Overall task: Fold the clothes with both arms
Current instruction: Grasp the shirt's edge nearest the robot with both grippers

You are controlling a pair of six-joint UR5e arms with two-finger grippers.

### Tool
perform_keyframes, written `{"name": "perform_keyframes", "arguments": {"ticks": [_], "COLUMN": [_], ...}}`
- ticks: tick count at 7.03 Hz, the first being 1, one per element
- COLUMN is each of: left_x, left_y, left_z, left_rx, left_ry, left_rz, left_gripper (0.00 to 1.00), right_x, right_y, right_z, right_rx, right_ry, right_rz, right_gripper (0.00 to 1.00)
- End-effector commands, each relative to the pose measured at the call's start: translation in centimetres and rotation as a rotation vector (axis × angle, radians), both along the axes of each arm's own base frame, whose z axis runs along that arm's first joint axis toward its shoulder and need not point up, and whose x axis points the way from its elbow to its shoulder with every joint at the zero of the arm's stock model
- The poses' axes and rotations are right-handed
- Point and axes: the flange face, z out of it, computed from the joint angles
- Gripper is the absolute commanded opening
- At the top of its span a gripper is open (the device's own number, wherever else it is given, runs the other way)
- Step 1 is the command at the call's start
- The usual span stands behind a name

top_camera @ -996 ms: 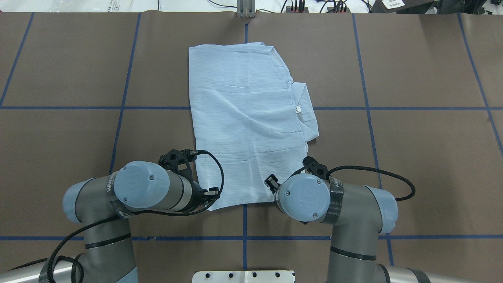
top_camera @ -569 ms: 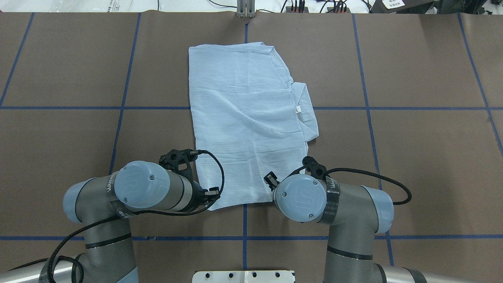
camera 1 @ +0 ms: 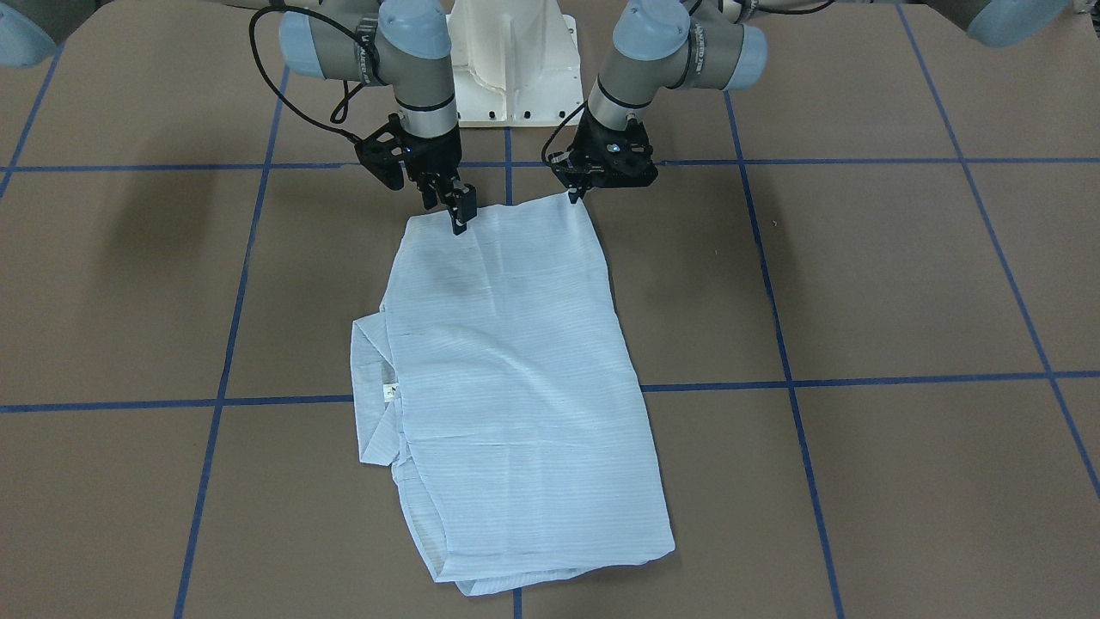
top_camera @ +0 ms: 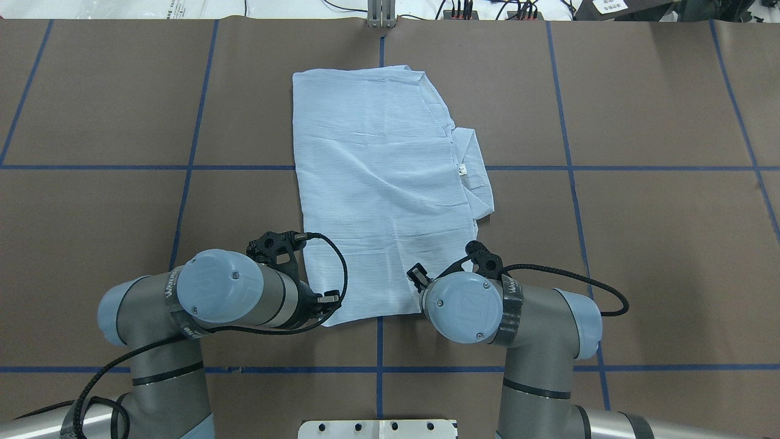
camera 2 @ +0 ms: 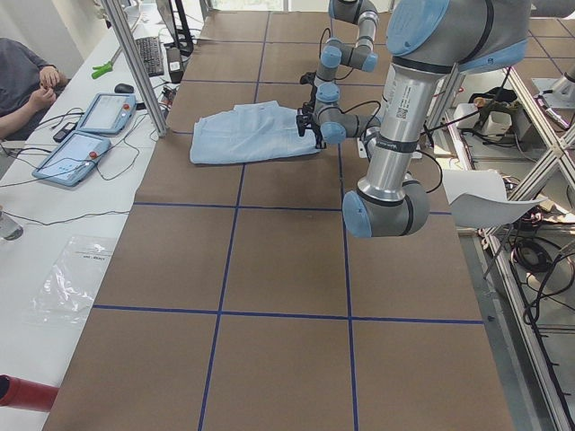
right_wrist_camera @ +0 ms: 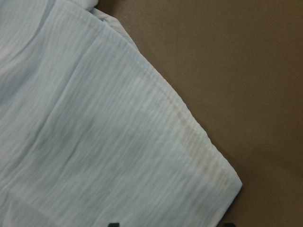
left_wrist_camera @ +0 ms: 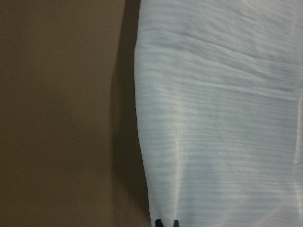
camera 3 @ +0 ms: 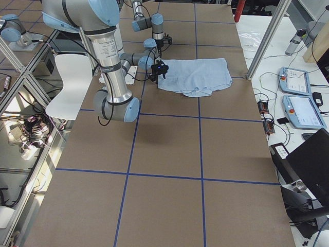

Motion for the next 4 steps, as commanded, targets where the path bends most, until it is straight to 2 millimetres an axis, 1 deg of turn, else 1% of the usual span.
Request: {"name": "perform_keyframes", "arguments": {"ticks": [1, 3, 4], "left_x": [-0.05, -0.05, -0.05], "left_y": [-0.05, -0.06, -0.06], "left_z": [0.14, 0.14, 0.14], "left_rx": [0.000, 0.000, 0.000], "left_ry": [-0.002, -0.002, -0.002], "left_rz": [-0.001, -0.002, -0.002], "left_gripper": [0.00, 0.00, 0.00], "right_x": [-0.19, -0.27, -0.37], "right_y": [-0.08, -0.15, -0.19], "right_z": [0.20, 0.23, -0.09], "right_rx": [0.000, 0.002, 0.002], "right_ry": [-0.002, 0.000, -0.005], "right_rz": [0.004, 0.009, 0.012], "right_gripper": [0.72, 0.65, 0.46]}}
